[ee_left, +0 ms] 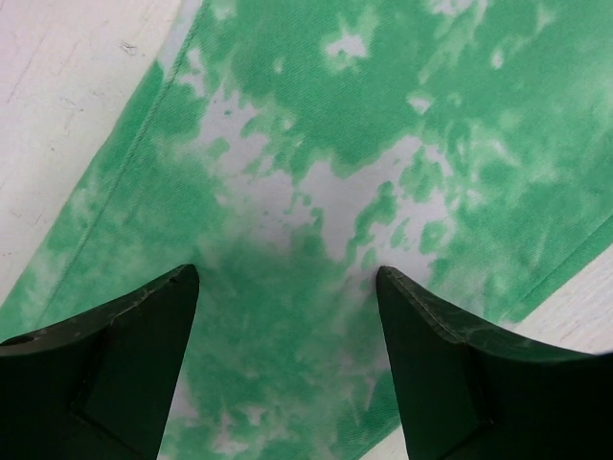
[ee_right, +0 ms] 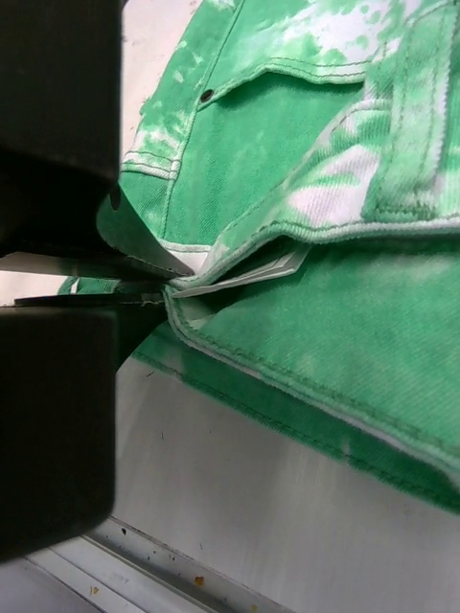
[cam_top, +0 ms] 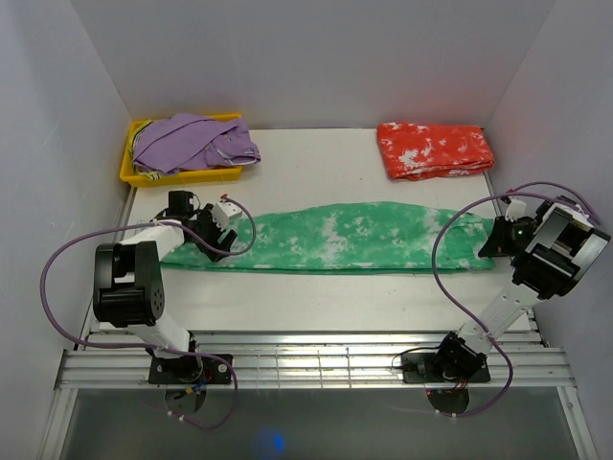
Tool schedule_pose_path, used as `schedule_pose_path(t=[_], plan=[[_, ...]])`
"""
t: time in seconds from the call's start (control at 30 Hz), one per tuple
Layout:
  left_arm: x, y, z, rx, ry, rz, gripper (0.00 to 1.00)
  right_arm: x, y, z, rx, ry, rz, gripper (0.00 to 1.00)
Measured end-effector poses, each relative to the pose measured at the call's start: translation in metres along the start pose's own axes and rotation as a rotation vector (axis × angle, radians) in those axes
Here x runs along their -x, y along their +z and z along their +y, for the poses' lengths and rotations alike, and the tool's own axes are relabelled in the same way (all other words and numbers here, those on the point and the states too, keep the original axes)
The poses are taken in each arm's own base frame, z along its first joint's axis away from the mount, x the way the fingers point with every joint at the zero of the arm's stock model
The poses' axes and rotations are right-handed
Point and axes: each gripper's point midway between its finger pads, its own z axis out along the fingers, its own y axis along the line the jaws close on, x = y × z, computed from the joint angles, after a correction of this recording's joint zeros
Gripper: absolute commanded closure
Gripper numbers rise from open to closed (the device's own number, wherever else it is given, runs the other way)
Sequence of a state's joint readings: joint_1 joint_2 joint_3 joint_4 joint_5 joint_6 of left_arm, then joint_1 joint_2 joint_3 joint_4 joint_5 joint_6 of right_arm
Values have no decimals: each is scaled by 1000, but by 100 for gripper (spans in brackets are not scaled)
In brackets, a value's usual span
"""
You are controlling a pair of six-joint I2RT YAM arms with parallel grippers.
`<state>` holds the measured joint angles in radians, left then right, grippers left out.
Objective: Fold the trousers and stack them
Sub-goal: Fold the trousers
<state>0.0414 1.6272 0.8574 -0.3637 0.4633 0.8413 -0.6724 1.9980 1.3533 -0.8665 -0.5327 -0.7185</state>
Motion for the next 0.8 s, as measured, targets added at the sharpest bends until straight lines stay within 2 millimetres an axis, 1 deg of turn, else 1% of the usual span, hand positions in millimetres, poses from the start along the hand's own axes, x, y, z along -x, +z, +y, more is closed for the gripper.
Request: schedule_pose_path(t=[0.1,0.2,0.23,0.3,0.33,0.37,0.4,0.43,0.5,0.53,0.57,0.6,0.63,0.67,0.73,0.77,0.8], plan=[[-1,-4,-5,-5,63,-7,13,-2,0,0,-14,-60,-9,92],[-12,-13,-24,-46,118,12,14,-10,-2,4,-26,-126,-9,92],[-15,-16,-30,-62,128,20,14,-14,-3,5,-32,-152,-5,91],[-24,-23,-45,-102,151,40,12,-23,-6,7,-42,-200,10,84],[-28,-27,-52,-122,160,51,11,-27,-8,8,-45,-222,18,69],[-32,-31,-60,-145,165,58,8,-32,-10,9,-47,-235,34,58],[-35,-35,-67,-163,168,69,6,-37,-12,9,-51,-251,59,50],[-38,-40,-74,-184,163,82,5,-41,-14,13,-33,-260,76,37],[-35,-47,-79,-209,148,86,2,-48,-20,16,-22,-278,120,25],[-28,-51,-78,-216,131,77,2,-50,-24,19,-11,-284,138,18],[-17,-54,-73,-216,116,62,2,-50,-29,21,-4,-293,151,17],[1,-57,-65,-214,97,36,2,-45,-35,23,1,-303,150,17],[24,-58,-52,-201,85,-3,2,-36,-42,25,4,-316,141,17],[46,-59,-38,-185,79,-40,2,-23,-51,28,1,-330,123,17],[99,-56,-16,-154,77,-129,2,12,-64,35,-10,-378,54,19],[122,-53,-12,-152,78,-166,2,31,-69,42,-13,-405,19,19],[145,-48,-13,-161,82,-198,2,48,-71,52,-9,-432,-12,19]])
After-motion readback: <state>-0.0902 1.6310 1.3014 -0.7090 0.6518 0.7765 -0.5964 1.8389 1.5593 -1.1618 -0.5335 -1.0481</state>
